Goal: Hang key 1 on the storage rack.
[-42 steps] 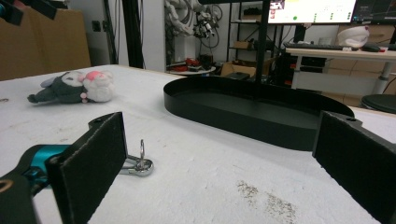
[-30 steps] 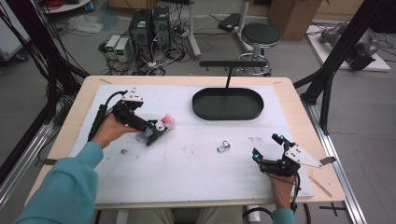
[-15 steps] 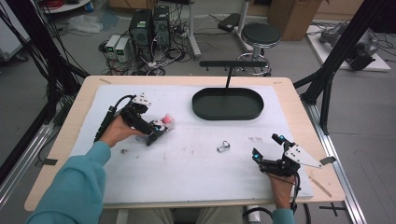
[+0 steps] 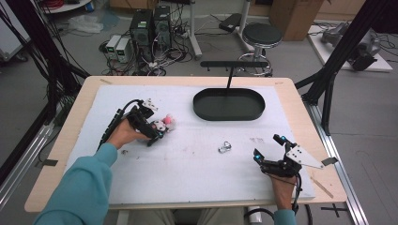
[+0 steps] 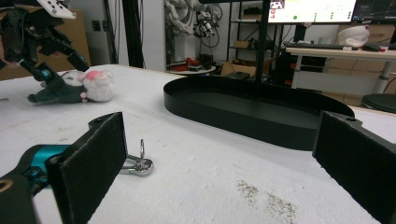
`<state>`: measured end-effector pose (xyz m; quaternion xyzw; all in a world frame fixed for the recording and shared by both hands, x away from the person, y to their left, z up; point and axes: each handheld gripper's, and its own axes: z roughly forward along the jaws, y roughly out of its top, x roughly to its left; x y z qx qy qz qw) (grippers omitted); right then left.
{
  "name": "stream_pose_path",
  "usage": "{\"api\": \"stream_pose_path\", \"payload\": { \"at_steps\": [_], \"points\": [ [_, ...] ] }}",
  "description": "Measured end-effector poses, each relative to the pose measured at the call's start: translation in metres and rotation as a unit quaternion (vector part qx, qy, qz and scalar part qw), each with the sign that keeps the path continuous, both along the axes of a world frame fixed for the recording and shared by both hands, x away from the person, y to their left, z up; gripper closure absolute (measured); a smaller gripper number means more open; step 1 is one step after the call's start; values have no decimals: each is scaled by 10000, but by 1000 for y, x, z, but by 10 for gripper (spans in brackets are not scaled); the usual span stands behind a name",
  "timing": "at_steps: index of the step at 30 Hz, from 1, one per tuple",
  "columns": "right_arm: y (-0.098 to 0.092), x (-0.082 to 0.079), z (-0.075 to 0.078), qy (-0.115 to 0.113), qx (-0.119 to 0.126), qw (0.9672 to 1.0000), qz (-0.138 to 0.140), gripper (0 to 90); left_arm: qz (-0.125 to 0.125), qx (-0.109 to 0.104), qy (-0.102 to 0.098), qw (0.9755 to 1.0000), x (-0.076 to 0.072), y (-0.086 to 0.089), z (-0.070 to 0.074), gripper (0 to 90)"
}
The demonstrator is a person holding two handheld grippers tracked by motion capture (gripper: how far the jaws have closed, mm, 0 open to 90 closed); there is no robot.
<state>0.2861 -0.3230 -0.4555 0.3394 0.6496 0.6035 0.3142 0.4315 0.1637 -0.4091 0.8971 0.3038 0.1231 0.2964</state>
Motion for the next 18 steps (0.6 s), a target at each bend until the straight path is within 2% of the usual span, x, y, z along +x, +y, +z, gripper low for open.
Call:
{"api": "stream_pose_path", "payload": {
  "at_steps": [8,11,13,18],
  "points": [
    [0,0,0,25,21,10000,-18,24,39,272,79,9996,1,-4,-7,17],
    [0,0,0,9,8,10000,-12,24,64,278,66,9996,2,-5,-8,42],
    [0,0,0,13,13,10000,-12,24,27,258,89,9996,2,-5,-8,100],
    [0,0,0,24,17,10000,-19,24,-41,265,136,9995,2,-6,-9,132]
  ]
}}
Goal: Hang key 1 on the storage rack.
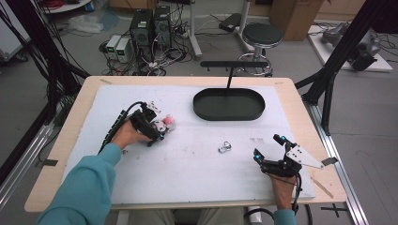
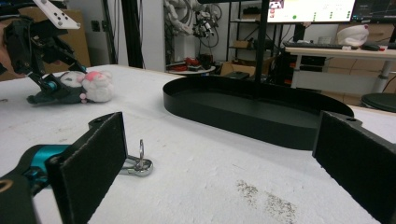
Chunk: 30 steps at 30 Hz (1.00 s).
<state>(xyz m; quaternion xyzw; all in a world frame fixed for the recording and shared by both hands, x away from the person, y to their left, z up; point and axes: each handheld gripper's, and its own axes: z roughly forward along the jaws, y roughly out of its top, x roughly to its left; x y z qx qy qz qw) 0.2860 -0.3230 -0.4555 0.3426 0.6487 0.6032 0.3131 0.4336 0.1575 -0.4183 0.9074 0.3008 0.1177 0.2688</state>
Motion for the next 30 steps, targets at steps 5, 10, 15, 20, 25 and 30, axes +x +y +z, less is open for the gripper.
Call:
{"api": "stream_pose_path", "payload": {
  "at_steps": [5,10,15,20,25,30],
  "points": [
    [0,0,0,-16,0,10000,5,24,-211,-156,67,9996,-1,-1,0,289],
    [0,0,0,-21,-4,10000,4,24,-272,-74,-7,9996,-3,-2,2,334],
    [0,0,0,-44,-25,10000,12,24,-213,-80,-13,9997,-3,-2,3,360],
    [0,0,0,-46,-32,10000,8,24,-269,-76,-78,9996,-5,-2,4,372],
    [1,0,0,-29,-12,10000,-2,23,-326,-211,-130,9992,-6,0,9,372],
    [0,1,0,34,18,10000,32,23,-406,-460,-201,9979,-10,3,18,372]
  ]
}}
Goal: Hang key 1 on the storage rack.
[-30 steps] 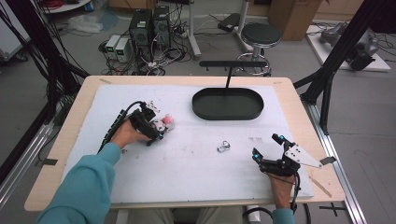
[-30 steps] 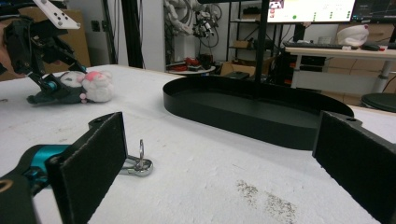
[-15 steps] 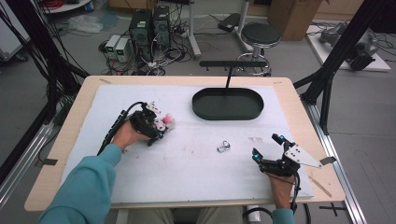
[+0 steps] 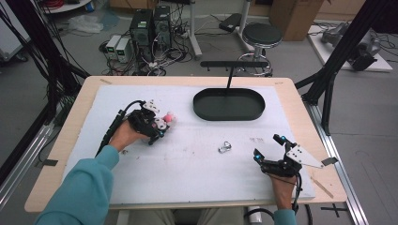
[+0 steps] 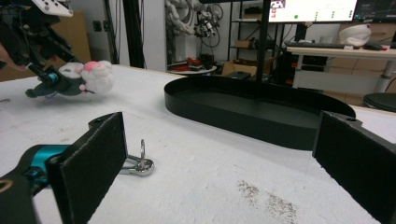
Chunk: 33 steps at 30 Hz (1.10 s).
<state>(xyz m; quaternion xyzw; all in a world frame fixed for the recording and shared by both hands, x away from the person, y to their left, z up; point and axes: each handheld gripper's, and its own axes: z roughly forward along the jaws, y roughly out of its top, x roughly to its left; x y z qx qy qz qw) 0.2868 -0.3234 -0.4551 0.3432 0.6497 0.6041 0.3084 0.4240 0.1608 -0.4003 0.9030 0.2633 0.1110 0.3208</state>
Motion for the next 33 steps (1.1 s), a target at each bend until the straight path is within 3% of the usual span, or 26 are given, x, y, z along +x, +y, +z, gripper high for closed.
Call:
{"api": "stream_pose_path", "payload": {
  "at_steps": [3,6,9,17,19,28,33],
  "points": [
    [0,2,1,83,-17,9999,62,24,27,-237,-29,9997,-2,2,6,371],
    [1,6,3,152,-237,9996,101,24,12,-495,-78,9987,-6,4,13,371],
    [-1,9,10,219,-105,9995,179,24,-118,-610,-128,9980,-11,4,20,371],
    [1,22,46,386,-3,9970,665,24,-342,-1104,-261,9930,-23,-1,37,371],
    [3,26,55,371,-104,9961,798,24,-442,-1218,-299,9911,-25,-5,40,371],
    [19,45,87,418,-312,9886,1414,24,-866,-1594,-462,9823,-35,-23,53,371],
    [33,55,98,471,-571,9814,1771,24,-973,-1698,-474,9795,-36,-24,56,371]
  ]
}}
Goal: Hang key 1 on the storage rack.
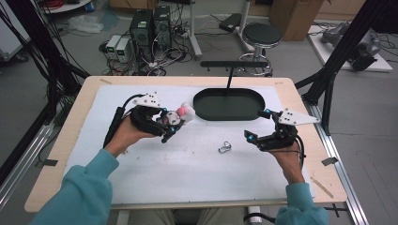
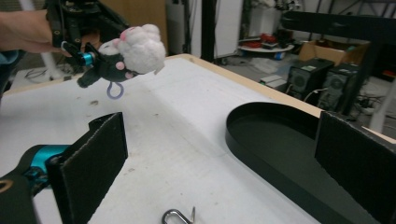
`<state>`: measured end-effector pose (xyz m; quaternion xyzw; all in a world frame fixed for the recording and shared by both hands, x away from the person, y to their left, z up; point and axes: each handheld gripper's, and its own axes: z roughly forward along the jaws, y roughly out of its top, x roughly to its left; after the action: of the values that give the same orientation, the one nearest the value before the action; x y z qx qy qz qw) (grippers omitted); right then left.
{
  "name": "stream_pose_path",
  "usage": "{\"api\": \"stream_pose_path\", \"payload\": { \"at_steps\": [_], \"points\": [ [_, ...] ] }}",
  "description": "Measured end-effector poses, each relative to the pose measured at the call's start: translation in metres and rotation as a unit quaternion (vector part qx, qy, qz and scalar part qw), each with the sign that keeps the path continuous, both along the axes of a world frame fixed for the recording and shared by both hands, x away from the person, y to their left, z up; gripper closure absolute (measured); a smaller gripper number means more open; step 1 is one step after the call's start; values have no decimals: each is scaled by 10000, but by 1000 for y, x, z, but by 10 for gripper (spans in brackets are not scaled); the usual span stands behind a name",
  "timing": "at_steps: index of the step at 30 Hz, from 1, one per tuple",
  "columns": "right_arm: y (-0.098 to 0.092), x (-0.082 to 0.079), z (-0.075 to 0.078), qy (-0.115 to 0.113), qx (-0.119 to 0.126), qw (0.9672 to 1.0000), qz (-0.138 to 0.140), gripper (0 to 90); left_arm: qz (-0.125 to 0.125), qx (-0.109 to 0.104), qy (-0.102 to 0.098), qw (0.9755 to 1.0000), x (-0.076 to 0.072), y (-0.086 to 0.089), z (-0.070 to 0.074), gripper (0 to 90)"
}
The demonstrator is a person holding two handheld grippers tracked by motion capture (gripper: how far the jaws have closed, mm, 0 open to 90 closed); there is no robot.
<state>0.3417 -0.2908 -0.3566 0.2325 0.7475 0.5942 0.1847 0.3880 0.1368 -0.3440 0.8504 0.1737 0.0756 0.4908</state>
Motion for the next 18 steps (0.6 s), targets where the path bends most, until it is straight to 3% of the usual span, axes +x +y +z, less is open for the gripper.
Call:
{"api": "stream_pose_path", "payload": {
  "at_steps": [8,18],
  "points": [
    [21,17,16,197,-217,9968,739,24,-165,-99,-63,9998,-1,-1,1,372],
    [44,37,25,369,-206,9878,1500,24,-554,-391,-88,9977,-3,-9,6,372]
  ]
}}
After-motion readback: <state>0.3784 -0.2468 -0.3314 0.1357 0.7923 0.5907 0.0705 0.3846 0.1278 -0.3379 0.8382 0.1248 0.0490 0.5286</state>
